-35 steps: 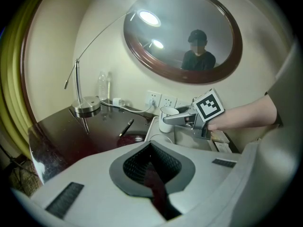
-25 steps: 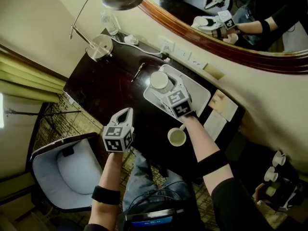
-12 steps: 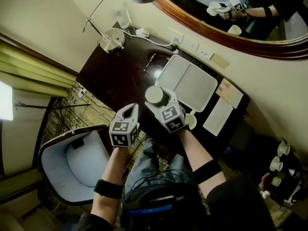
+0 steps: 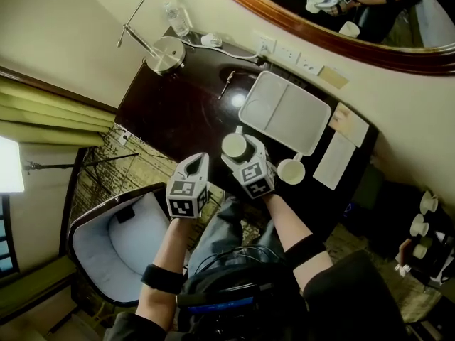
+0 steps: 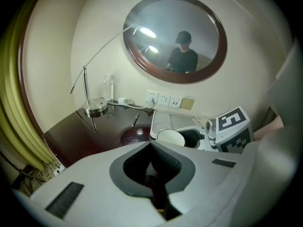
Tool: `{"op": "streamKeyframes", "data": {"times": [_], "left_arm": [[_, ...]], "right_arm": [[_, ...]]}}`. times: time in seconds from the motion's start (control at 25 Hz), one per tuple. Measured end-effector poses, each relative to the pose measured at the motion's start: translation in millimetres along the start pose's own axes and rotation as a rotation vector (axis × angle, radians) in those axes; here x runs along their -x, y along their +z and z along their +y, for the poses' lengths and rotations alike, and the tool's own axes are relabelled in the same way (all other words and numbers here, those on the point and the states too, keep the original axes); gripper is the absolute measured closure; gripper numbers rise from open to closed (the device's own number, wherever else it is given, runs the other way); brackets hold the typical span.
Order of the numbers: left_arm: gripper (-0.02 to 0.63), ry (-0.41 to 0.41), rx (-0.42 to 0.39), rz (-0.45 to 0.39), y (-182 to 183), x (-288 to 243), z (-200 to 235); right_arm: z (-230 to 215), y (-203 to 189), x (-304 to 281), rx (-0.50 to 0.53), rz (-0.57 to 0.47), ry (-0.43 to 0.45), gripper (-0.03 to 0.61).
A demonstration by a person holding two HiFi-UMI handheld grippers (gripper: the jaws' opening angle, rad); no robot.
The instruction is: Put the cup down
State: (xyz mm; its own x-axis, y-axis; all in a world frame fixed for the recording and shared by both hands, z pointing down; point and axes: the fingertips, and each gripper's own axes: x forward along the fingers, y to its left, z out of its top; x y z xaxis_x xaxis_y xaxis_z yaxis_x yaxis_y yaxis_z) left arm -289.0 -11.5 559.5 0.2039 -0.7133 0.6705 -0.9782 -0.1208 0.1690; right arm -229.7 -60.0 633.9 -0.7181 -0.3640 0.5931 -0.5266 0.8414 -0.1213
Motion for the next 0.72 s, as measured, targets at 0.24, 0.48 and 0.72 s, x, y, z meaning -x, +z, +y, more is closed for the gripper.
{"op": "streamKeyframes", "data": {"times": [0.24, 0.48, 0.72], "left_arm": [[0.609, -0.005, -0.026, -0.009, 0, -8, 12], [0.609, -0.021, -0.027, -0.012, 2, -8, 10], [0.61, -0.03, -0.025, -0.002, -2, -7, 2]], "right_arm": [[-3, -20, -14, -0.018, 0.025, -0.026, 0.183], [-5, -39, -13, -0.047, 0.052, -0.048, 0.18], [0, -47, -8, -0.064, 0.092, -0.036, 0.163]]}}
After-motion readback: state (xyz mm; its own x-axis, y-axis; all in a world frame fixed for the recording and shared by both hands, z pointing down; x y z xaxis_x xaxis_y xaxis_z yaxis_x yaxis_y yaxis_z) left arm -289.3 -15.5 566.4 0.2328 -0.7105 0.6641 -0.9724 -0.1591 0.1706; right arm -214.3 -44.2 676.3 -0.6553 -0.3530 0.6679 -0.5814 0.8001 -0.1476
